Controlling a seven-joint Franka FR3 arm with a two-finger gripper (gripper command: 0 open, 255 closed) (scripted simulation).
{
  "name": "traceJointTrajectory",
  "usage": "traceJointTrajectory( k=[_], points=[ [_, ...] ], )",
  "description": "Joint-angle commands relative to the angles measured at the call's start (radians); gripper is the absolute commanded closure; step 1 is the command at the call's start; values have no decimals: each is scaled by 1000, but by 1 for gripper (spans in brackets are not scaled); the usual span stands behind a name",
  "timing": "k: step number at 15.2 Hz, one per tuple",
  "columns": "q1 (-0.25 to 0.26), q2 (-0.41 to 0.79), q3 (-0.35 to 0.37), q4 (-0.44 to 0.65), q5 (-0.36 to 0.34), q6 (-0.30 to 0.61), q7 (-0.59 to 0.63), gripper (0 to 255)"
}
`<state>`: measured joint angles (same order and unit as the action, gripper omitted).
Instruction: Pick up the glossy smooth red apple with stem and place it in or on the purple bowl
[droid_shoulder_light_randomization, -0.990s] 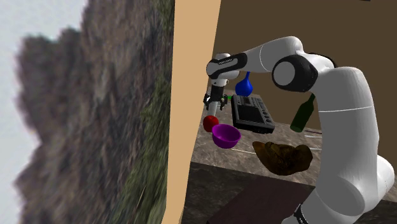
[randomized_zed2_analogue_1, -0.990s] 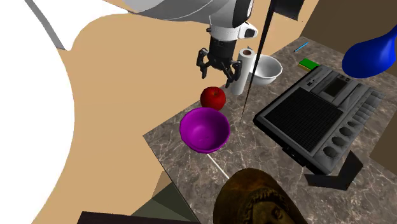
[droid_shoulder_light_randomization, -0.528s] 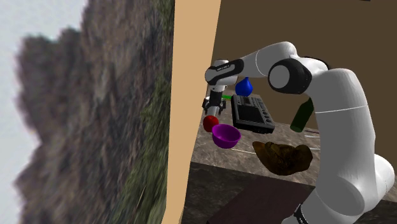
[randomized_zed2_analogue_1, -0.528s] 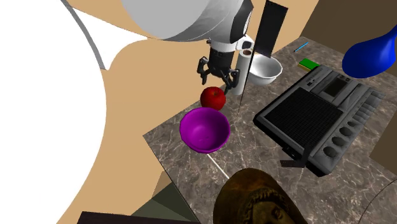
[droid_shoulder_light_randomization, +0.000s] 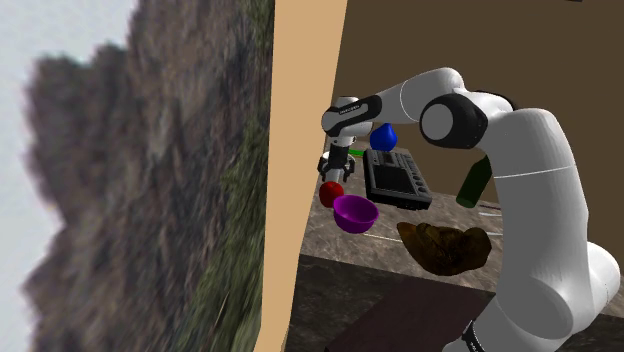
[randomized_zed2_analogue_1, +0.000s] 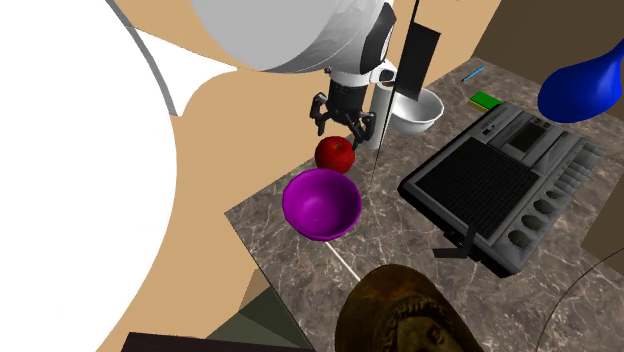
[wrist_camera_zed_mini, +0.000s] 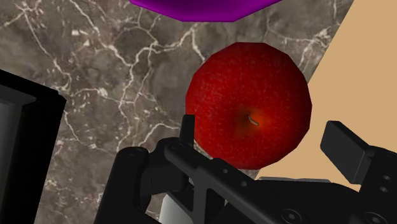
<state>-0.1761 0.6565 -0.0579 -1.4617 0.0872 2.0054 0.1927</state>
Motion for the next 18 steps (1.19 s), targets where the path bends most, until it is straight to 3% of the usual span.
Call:
traceJointTrajectory(
  k=[1, 10, 18],
  points=[
    [0, 0, 0, 0, 0, 0, 0, 255],
    [0, 0, 0, 0, 0, 0, 0, 255],
    [0, -46, -2, 36, -4, -81, 5, 255]
  ],
)
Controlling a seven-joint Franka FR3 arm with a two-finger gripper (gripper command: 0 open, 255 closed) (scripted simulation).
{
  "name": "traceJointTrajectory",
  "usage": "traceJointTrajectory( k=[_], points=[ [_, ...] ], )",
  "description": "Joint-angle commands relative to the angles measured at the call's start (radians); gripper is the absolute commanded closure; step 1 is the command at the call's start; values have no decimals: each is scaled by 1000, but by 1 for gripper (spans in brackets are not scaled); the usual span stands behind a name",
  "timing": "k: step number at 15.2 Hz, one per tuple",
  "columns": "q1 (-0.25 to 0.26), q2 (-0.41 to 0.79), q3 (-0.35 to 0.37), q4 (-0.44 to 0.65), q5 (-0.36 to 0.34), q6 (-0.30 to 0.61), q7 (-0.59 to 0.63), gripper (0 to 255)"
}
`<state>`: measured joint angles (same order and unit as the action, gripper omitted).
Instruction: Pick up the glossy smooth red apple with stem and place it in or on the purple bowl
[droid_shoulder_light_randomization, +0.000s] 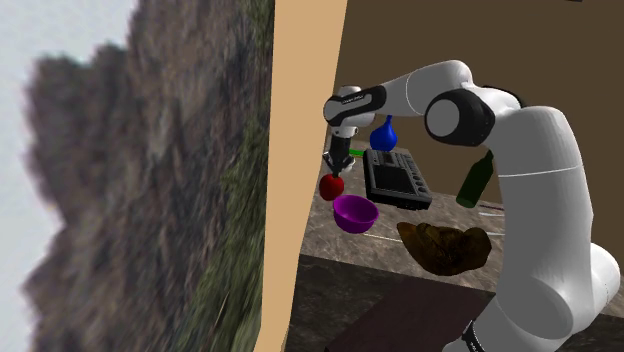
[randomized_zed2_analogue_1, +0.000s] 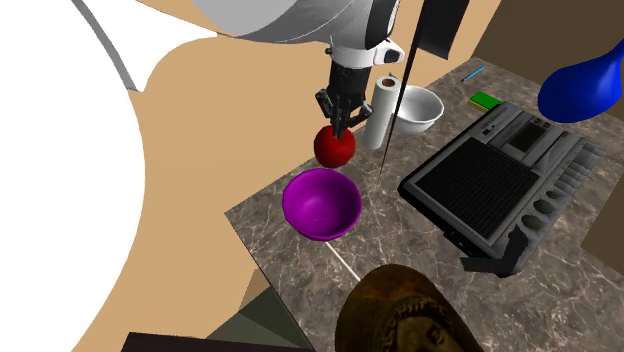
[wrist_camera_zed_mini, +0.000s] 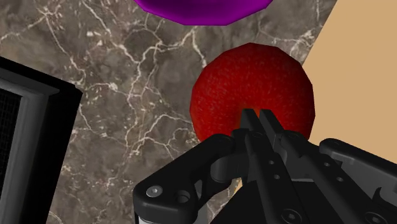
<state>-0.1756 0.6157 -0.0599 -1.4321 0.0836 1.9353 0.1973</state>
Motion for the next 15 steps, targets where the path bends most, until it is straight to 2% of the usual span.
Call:
traceJointTrajectory(
  k=[1, 15],
  points=[
    [0, -9, 0, 13, -1, -22, 1, 255],
    [-1, -56, -3, 127, -6, -183, 10, 255]
  ],
)
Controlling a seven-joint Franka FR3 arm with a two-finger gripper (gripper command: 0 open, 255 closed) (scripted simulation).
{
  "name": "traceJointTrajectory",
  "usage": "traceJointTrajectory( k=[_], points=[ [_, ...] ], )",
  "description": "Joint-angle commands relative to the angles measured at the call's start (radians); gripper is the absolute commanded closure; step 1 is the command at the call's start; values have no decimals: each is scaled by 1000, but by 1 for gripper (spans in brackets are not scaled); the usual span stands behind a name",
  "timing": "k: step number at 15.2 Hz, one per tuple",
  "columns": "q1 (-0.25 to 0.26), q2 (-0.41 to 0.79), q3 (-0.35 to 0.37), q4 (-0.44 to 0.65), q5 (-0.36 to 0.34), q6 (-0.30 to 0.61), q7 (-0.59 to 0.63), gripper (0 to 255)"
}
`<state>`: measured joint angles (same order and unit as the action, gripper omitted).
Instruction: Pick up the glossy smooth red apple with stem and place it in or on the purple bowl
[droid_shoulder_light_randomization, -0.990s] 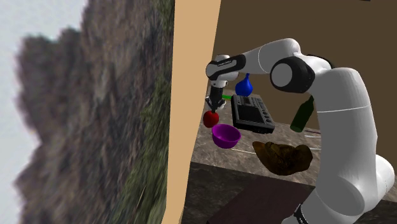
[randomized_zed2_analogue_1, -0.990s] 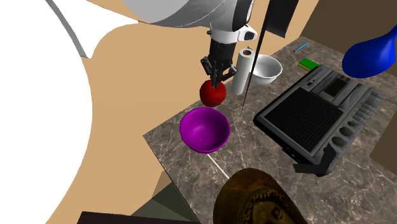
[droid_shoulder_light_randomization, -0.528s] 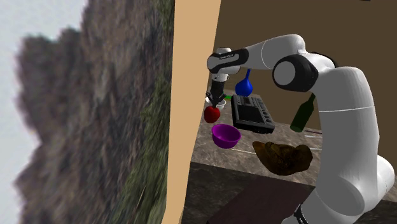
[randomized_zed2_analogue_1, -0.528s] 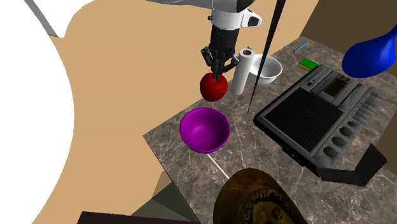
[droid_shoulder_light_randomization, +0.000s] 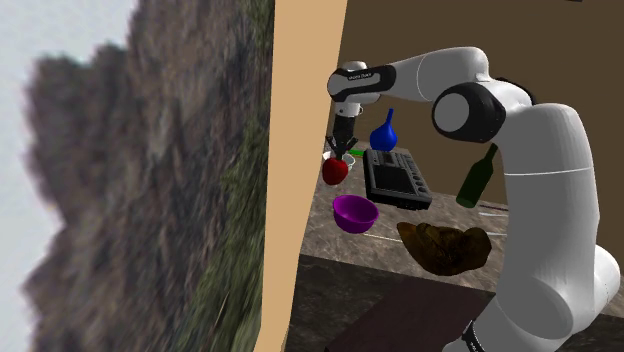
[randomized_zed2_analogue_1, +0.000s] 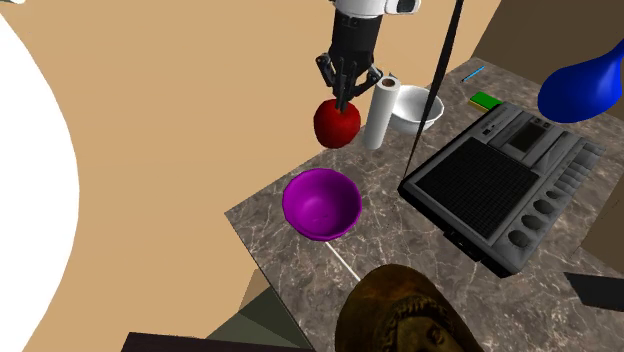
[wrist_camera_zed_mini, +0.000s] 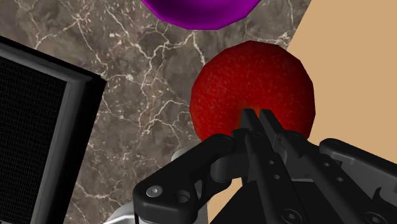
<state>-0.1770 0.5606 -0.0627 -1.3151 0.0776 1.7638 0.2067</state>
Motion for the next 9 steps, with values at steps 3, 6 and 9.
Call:
traceJointTrajectory(
  k=[3, 6, 9],
  points=[
    [-1, -5, 0, 44, -1, -50, 3, 255],
    [-2, -7, 0, 82, -1, -89, 5, 255],
    [-3, -6, -1, 124, -2, -130, 7, 255]
  ],
)
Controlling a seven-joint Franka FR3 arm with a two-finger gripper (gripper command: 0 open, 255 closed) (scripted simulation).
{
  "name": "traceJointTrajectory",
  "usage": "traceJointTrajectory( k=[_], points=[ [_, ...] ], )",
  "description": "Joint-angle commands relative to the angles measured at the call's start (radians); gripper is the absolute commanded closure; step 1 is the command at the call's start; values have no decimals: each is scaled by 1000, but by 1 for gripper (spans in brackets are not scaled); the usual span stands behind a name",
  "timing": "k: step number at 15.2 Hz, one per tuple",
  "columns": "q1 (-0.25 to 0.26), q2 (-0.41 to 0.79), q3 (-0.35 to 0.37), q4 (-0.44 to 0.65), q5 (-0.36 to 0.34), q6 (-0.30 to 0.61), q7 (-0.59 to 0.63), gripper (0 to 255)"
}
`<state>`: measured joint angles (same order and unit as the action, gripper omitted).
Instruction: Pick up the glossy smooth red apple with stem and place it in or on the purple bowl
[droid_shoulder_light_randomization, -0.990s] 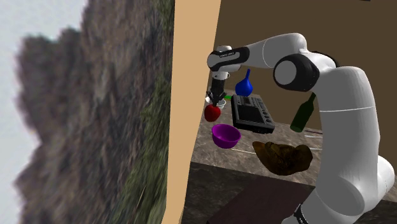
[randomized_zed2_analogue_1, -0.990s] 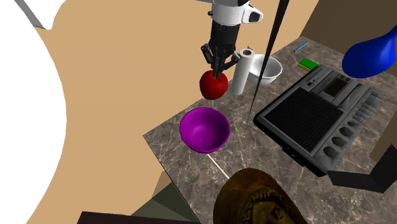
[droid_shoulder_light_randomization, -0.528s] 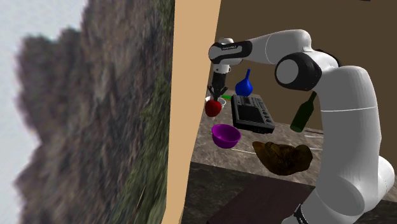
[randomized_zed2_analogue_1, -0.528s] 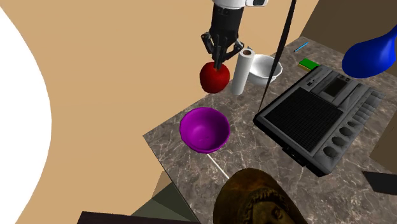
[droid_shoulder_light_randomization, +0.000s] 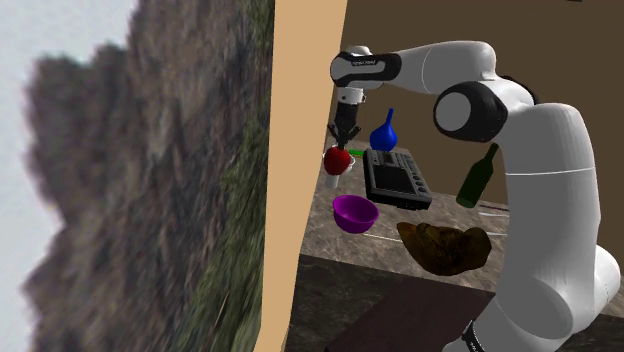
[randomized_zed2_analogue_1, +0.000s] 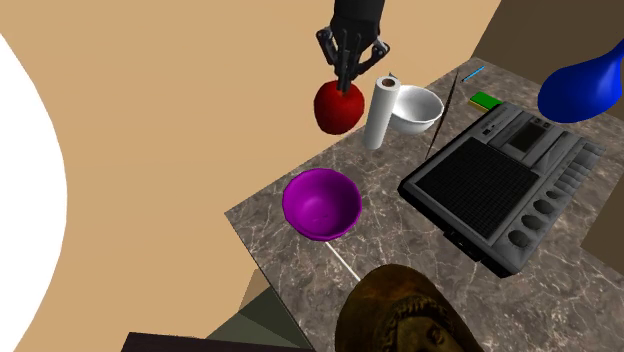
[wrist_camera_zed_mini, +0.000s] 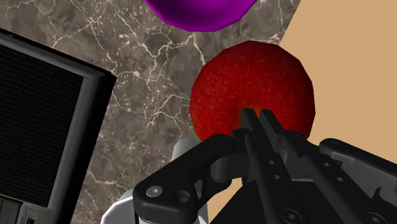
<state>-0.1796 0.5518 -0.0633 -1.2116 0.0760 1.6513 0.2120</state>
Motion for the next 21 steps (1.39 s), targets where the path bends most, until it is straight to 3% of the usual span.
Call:
traceJointTrajectory(
  k=[1, 7, 14, 21],
  points=[
    [0, 4, 0, 28, 0, -24, 2, 255],
    [10, -282, -7, -323, -15, 42, -3, 255],
    [13, -568, -10, -603, -35, 36, -1, 255],
    [13, -561, -10, -688, -34, 128, -5, 255]
  ],
)
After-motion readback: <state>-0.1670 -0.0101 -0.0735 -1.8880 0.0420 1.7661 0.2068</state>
